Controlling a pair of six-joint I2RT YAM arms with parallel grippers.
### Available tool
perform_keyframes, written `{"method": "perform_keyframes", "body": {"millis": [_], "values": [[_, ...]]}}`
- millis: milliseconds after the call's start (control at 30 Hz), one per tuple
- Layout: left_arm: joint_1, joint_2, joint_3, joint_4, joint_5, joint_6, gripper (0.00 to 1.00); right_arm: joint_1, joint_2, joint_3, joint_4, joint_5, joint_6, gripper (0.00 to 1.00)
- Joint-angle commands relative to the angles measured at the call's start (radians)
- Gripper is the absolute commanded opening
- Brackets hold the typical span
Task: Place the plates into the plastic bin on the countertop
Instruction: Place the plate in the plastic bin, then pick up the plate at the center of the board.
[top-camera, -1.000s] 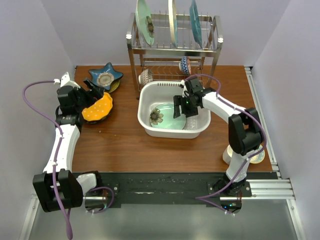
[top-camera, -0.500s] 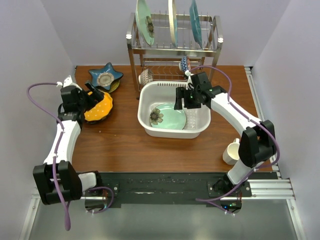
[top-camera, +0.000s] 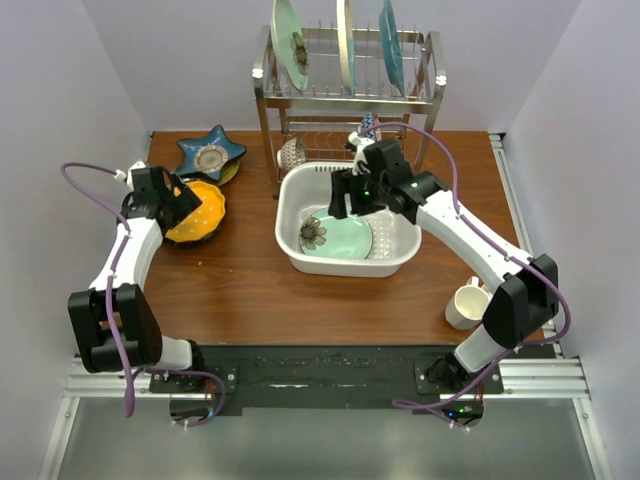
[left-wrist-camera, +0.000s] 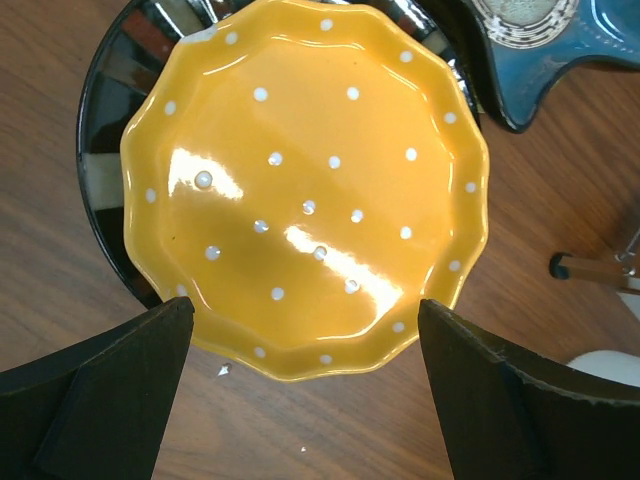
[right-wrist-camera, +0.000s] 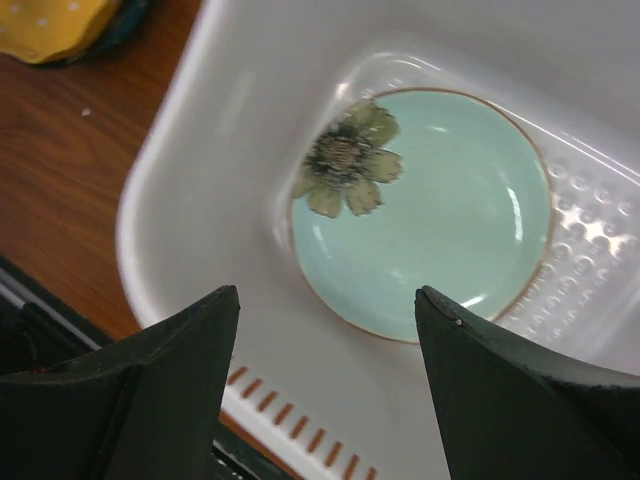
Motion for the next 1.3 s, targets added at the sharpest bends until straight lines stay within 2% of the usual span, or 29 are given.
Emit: {"method": "perform_keyframes", "body": {"millis": [0,133,533,767,900,1100,1267], "values": [[0.005,0.017,0.024,-0.008,-0.045,0.000,0.99,0.097,-0.012,0.099,0.004,0.042,0.017,0.75],[0.013,0.028,0.009,-0.008,-0.082,0.002,0.98,0.152,0.026,0.159,0.014,0.045,0.023,0.75],[0.024,0.032,-0.022,0.021,-0.063,0.019,0.98,0.272,0.229,0.328,0.051,0.003,0.035,0.74],[0.024,0.014,-0.022,0.040,-0.060,0.060,0.96,0.295,0.362,0.420,0.102,-0.084,0.086,0.73],[0.024,0.000,0.001,0.034,-0.057,0.082,0.96,0.313,0.462,0.565,0.074,-0.101,0.098,0.73],[0.022,-0.025,0.047,0.009,-0.076,0.129,0.95,0.330,0.572,0.696,0.062,-0.096,0.119,0.72],[0.022,-0.052,0.085,-0.012,-0.099,0.175,0.95,0.336,0.630,0.719,0.102,-0.092,0.156,0.70]]}}
